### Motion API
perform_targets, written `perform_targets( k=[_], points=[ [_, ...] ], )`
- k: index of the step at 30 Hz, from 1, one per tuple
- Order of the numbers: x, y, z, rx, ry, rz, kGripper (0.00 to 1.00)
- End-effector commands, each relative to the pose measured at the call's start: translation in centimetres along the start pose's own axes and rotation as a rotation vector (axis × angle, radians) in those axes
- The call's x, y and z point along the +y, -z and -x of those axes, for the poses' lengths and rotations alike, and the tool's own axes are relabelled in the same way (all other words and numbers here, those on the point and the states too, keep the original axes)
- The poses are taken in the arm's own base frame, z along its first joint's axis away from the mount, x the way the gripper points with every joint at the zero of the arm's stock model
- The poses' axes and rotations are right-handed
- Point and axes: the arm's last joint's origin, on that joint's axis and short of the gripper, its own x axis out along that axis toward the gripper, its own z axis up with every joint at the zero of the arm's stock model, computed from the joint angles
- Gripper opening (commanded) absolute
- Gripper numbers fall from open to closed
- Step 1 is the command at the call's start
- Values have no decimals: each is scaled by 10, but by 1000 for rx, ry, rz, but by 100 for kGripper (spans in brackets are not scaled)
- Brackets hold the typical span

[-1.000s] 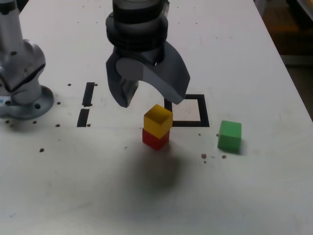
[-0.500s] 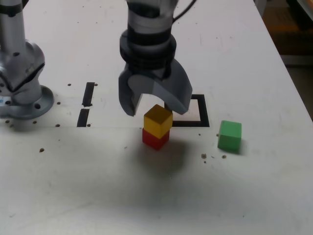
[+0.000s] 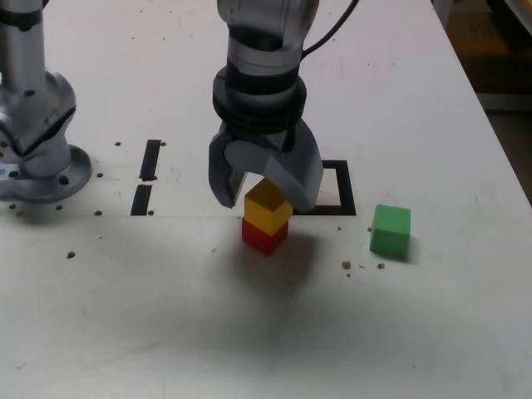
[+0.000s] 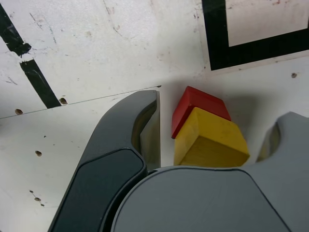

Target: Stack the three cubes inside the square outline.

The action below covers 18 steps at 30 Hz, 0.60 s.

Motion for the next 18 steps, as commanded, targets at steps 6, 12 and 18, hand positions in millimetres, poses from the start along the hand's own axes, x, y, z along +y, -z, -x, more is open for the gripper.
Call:
perform_targets(
  k=[6, 12, 18],
  points=[
    [0, -1, 2, -6, 10, -11, 51],
    [1, -1, 2, -5, 15, -20, 41],
    [5, 0, 3, -5, -1, -18, 37]
  ],
)
